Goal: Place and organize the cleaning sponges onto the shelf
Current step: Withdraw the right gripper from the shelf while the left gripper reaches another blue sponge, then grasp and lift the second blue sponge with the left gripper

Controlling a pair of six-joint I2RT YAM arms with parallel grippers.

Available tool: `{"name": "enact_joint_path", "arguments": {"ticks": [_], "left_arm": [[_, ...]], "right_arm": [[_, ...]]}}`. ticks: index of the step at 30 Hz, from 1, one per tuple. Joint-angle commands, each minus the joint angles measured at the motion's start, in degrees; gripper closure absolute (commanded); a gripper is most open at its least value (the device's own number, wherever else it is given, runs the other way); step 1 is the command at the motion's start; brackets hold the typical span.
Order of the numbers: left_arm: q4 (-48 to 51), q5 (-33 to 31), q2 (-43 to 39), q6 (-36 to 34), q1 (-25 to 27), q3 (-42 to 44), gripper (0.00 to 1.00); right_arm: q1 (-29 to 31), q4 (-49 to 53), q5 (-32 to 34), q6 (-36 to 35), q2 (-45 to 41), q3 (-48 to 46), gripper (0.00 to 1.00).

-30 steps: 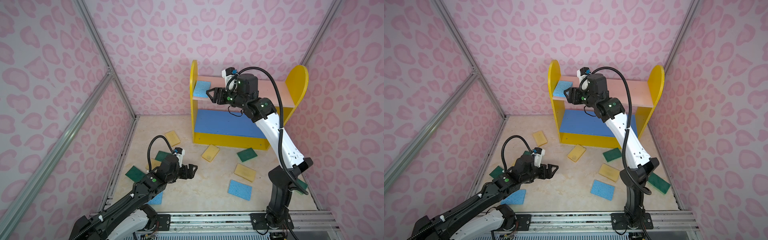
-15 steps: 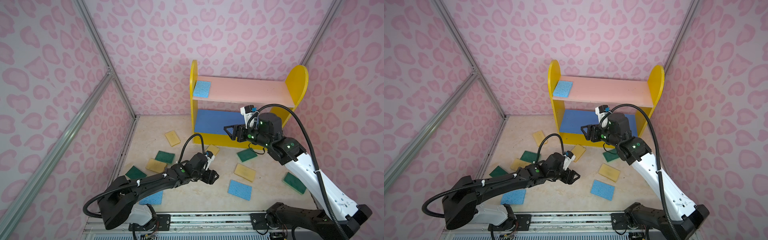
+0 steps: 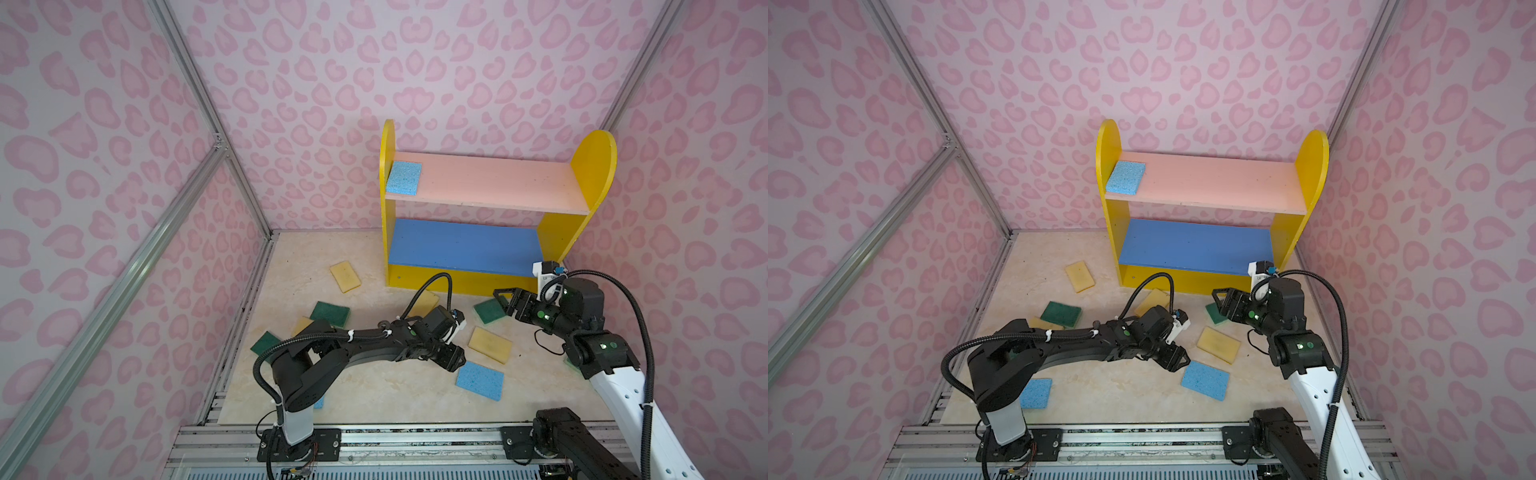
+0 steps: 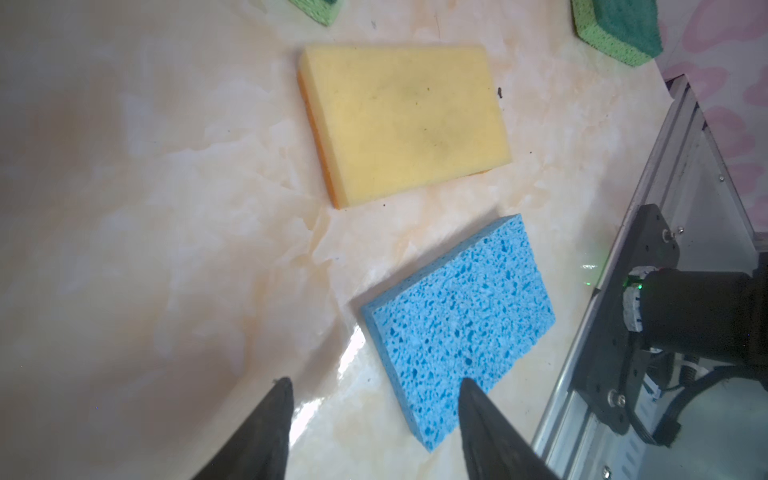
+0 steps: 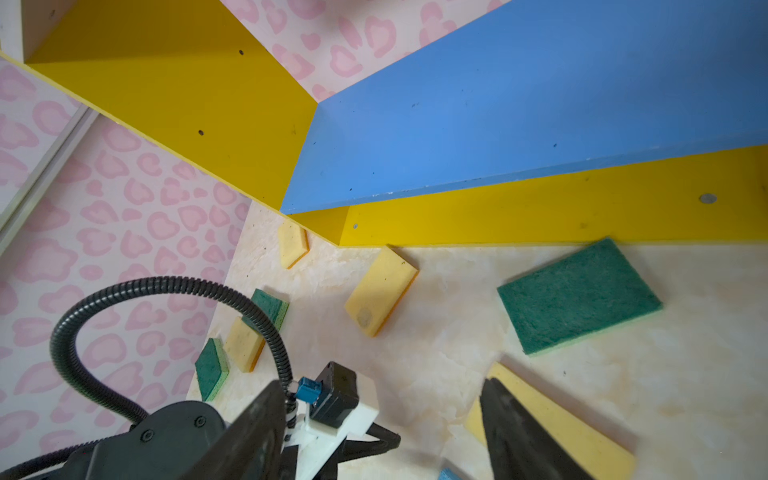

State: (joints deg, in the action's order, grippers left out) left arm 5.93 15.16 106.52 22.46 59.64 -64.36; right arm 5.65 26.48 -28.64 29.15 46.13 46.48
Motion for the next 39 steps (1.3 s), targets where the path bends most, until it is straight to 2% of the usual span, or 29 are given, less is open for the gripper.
{"name": "enact_joint_path", "arguments": {"ticks": [1,11,19,21,29,33,39], "left_arm": [[0.1,-0.7,2.7,-1.0,0.5,-2.3,0.4],[1.1,-1.0,7.8,-1.7,0.7,-6.3,0.46],[0.9,0.4,10.6,-1.2,1.4,-8.1,0.56],[1.0,0.5,11.1,-1.1,1.7,-8.3,0.61],[0.5,0.7,11.2,-0.7,2.0,-7.7,0.96],[0.4,-0.3,9.2,-0.3,2.1,-6.4,0.96],[-0.4,-5.2,3.4,2.6,2.0,-2.8,0.96]], "right_arm": [[-0.4,-3.9,-2.2,2.2,-0.8,-2.6,0.25],[-1.2,-5.4,-2.6,3.5,-2.4,-4.6,0.25],[-1.3,-4.6,-2.6,3.3,-3.2,-4.6,0.25],[-1.4,-4.6,-2.6,3.3,-3.3,-4.6,0.25],[-1.4,-4.0,-2.6,3.3,-3.6,-4.3,0.25],[-1.4,-4.0,-2.6,3.7,-3.8,-4.4,0.25],[-1.4,-4.0,-2.4,4.0,-3.5,-3.9,0.25]]}}
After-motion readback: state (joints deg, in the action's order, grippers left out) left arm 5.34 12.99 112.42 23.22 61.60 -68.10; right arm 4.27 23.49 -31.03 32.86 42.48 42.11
